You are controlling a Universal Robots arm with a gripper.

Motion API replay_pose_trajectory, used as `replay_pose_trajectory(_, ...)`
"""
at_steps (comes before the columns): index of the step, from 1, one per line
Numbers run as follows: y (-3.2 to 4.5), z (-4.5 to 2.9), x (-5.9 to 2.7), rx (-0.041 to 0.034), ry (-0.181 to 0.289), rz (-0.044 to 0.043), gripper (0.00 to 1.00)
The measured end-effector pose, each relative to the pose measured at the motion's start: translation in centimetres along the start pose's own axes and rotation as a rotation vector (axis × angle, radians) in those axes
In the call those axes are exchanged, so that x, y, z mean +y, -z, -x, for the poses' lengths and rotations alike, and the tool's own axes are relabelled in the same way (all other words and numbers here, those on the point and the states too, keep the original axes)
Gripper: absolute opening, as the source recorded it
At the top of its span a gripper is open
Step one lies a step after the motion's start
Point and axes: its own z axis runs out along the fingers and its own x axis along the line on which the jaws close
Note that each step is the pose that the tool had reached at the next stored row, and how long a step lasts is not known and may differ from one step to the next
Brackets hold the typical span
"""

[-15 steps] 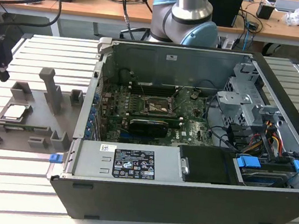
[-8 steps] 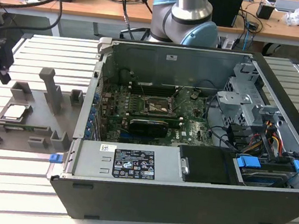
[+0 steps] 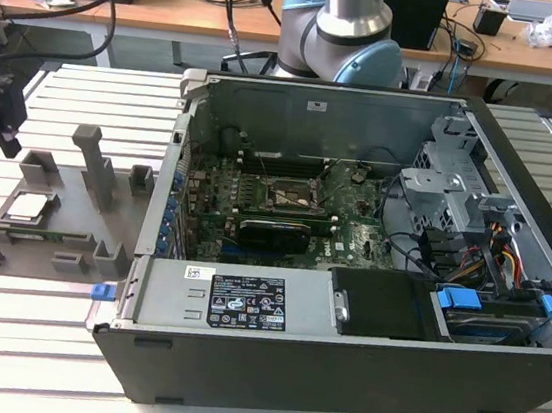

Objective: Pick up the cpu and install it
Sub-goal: 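Pick up the cpu and move it towards the insertion slot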

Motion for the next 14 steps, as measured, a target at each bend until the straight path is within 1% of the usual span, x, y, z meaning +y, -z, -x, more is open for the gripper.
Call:
replay_pose_trajectory(6,-0.66,-0.02,0.03,0.0000,0.000,0.0001,0.66)
replay_pose_trajectory(10,-0.90,-0.03,0.03,0.0000,0.000,0.0000,0.66)
replay_pose_trajectory(12,-2.15,-0.05,0.08,0.0000,0.000,0.0000,0.66)
replay_pose_trajectory(13,-2.45,-0.05,0.09,0.0000,0.000,0.0000,0.66)
replay_pose_trajectory(14,-2.50,-0.06,0.09,0.0000,0.000,0.0000,0.66)
